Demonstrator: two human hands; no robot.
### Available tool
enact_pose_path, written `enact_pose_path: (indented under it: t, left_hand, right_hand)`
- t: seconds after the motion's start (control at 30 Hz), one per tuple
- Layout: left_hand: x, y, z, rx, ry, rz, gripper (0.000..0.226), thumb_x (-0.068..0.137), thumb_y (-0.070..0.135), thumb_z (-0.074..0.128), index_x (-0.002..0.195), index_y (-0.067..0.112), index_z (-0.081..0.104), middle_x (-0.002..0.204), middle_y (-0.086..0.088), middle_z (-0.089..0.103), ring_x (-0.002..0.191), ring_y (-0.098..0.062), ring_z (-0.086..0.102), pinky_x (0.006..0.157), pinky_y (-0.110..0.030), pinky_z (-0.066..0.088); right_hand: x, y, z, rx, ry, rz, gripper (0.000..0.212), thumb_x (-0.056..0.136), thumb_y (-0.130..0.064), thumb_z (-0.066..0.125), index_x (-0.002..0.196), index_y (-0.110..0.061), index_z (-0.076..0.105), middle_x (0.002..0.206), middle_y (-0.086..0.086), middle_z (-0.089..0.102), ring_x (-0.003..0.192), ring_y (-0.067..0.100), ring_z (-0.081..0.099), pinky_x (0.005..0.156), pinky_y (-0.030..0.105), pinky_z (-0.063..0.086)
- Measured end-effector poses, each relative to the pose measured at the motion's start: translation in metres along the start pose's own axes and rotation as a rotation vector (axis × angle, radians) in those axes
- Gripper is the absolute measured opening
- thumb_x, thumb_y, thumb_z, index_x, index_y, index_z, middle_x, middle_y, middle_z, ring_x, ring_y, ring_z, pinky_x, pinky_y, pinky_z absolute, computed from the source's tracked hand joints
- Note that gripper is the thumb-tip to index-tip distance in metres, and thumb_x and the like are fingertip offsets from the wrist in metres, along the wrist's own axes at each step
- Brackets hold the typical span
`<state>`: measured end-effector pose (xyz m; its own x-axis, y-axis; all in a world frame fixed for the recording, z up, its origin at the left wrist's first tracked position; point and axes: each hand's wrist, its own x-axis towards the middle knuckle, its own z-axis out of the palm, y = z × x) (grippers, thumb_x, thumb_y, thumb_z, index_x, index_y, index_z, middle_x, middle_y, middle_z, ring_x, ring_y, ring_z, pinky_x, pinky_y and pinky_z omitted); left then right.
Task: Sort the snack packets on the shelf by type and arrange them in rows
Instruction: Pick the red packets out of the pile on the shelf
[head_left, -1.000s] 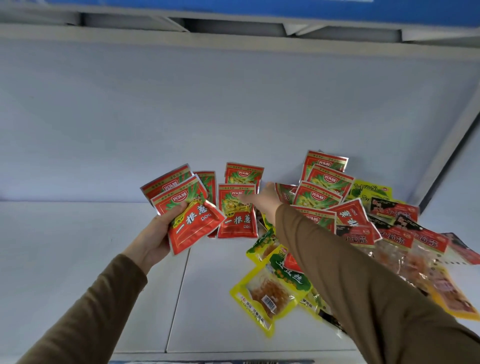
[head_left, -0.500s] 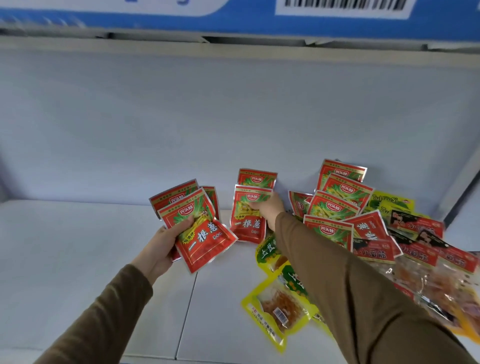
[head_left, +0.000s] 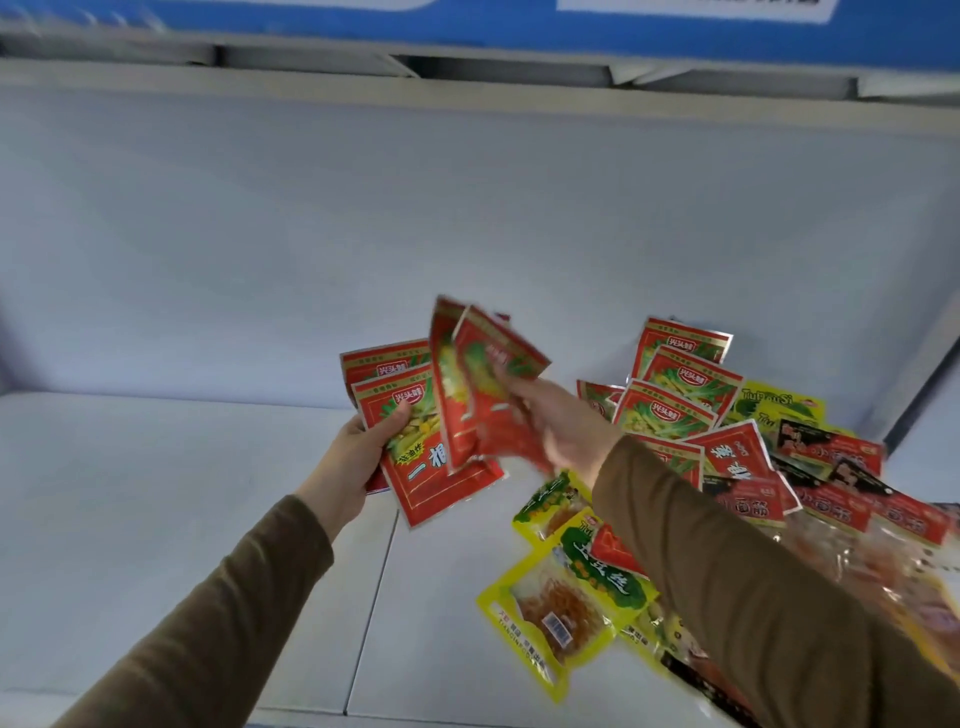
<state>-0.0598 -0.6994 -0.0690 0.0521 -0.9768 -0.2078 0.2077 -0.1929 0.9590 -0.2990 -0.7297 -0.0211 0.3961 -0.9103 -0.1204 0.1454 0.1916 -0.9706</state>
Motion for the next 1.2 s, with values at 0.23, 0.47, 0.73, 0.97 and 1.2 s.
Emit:
enact_pose_path:
  t: [0.23,0.47,0.73,0.97,1.2]
  left_hand:
    - [-0.014,0.011,0.026,-0.011,-0.044,0.017,0.059,0.097,0.067,0.043,0.125,0.019,0.063,0.103,-0.008,0.08,0.089,-0.029,0.079,0.065,-0.037,0.064]
    - [-0.023,0.018,0.033,0.056,-0.279,0.022,0.086,0.071,0.078,0.068,0.139,0.028,0.055,0.125,-0.009,0.074,0.112,-0.035,0.072,0.095,-0.052,0.058]
    - [-0.016,0.01,0.036,-0.009,-0.193,-0.024,0.062,0.078,0.035,0.084,0.132,0.018,0.061,0.115,-0.01,0.077,0.1,-0.033,0.076,0.084,-0.044,0.063]
    - [-0.013,0.002,0.047,-0.038,-0.13,0.038,0.058,0.074,0.037,0.081,0.125,0.015,0.066,0.105,-0.008,0.079,0.084,-0.028,0.079,0.062,-0.032,0.061]
    - [-0.013,-0.007,0.057,-0.018,-0.17,0.064,0.049,0.07,0.045,0.077,0.111,0.021,0.068,0.089,-0.001,0.08,0.071,-0.019,0.078,0.052,-0.026,0.058]
  right_hand:
    - [-0.003,0.022,0.009,0.015,0.032,0.087,0.05,0.087,-0.034,0.08,0.129,-0.011,0.064,0.116,0.013,0.075,0.101,0.033,0.075,0.077,0.038,0.062]
    - [-0.003,0.028,0.022,-0.202,0.18,-0.057,0.032,0.088,-0.038,0.078,0.113,-0.021,0.069,0.097,-0.002,0.08,0.084,0.019,0.078,0.063,0.026,0.06]
    - [-0.003,0.028,0.034,-0.142,0.232,-0.06,0.035,0.091,-0.046,0.073,0.114,-0.021,0.065,0.095,0.001,0.08,0.084,0.022,0.078,0.071,0.037,0.064]
    - [-0.013,0.02,0.028,0.014,0.271,-0.052,0.036,0.101,-0.044,0.06,0.12,-0.014,0.053,0.119,0.012,0.069,0.1,0.028,0.073,0.086,0.047,0.061]
    - [-0.068,0.032,-0.049,-0.764,0.634,-0.312,0.055,0.093,-0.062,0.059,0.132,-0.024,0.051,0.128,-0.012,0.055,0.121,0.009,0.054,0.105,0.033,0.044]
